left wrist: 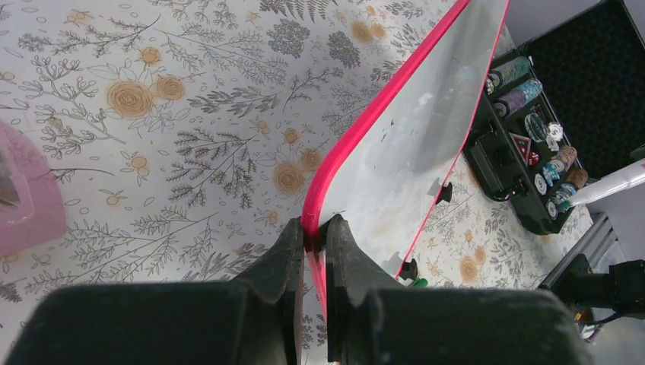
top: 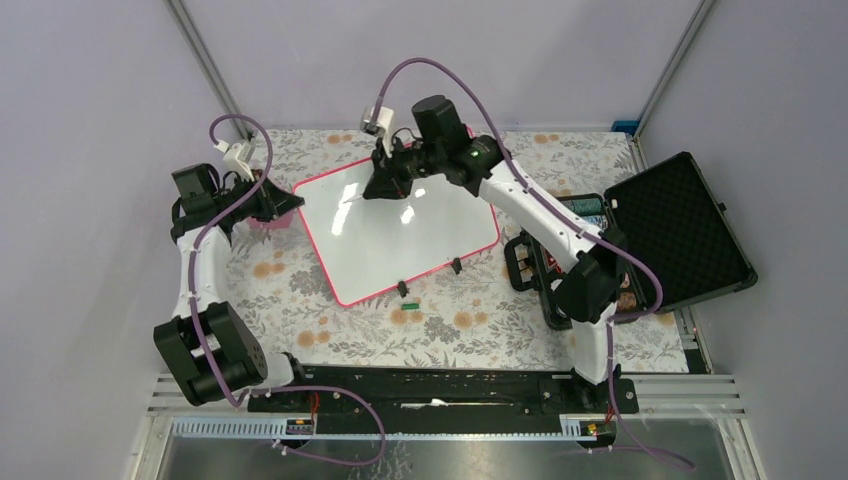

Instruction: Write a sentence on the whiteboard

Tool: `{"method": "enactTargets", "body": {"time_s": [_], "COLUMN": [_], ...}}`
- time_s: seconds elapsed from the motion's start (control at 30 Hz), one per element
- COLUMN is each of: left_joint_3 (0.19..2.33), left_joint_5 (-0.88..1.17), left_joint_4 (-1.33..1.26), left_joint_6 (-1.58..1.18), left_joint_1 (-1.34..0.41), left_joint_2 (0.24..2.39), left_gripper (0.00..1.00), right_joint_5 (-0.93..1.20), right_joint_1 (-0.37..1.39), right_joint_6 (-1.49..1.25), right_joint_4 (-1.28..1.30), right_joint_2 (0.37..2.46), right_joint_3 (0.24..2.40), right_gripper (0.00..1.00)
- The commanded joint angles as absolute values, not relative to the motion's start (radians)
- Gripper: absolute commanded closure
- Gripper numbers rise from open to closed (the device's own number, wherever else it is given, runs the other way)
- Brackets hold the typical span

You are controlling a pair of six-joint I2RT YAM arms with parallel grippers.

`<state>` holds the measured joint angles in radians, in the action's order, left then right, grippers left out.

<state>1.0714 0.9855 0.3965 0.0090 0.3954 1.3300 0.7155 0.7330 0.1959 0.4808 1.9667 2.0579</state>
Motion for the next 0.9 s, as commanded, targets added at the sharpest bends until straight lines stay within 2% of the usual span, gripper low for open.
{"method": "enactTargets", "body": {"time_s": [0.0, 0.13, 0.2, 0.3, 0.37, 0.53, 0.87], "left_joint_3": [1.082, 1.08, 1.083, 1.087, 1.093, 1.113, 1.103], "left_joint_5": [1.008, 1.009, 1.014, 1.025, 1.028, 1.039, 1.045], "left_joint_4": [0.396, 0.412, 0.413, 0.408, 0.409, 0.449, 0.463], "left_joint_6": [0.149, 0.175, 0.175, 0.171, 0.171, 0.191, 0.202], "left_joint_1": [0.382, 0.383, 0.383, 0.382, 0.382, 0.38, 0.38], "left_joint_2": [1.348, 1.351, 1.352, 1.351, 1.35, 1.358, 1.348], "left_gripper": [1.0, 1.0, 1.0, 1.0, 1.0, 1.0, 1.0], "right_joint_5": [0.629, 0.587, 0.53, 0.563, 0.589, 0.633, 0.669], "right_joint_1": [0.78, 0.799, 0.827, 0.833, 0.833, 0.833, 0.834], "right_joint_6": [0.259, 0.321, 0.377, 0.347, 0.318, 0.245, 0.176], "right_joint_4": [0.427, 0.416, 0.563, 0.731, 0.717, 0.515, 0.502], "right_joint_2": [1.995, 2.026, 2.114, 2.247, 2.24, 2.138, 2.207], "right_joint_3": [2.115, 2.163, 2.337, 2.574, 2.568, 2.358, 2.417], "right_gripper": [1.0, 1.0, 1.0, 1.0, 1.0, 1.0, 1.0]}}
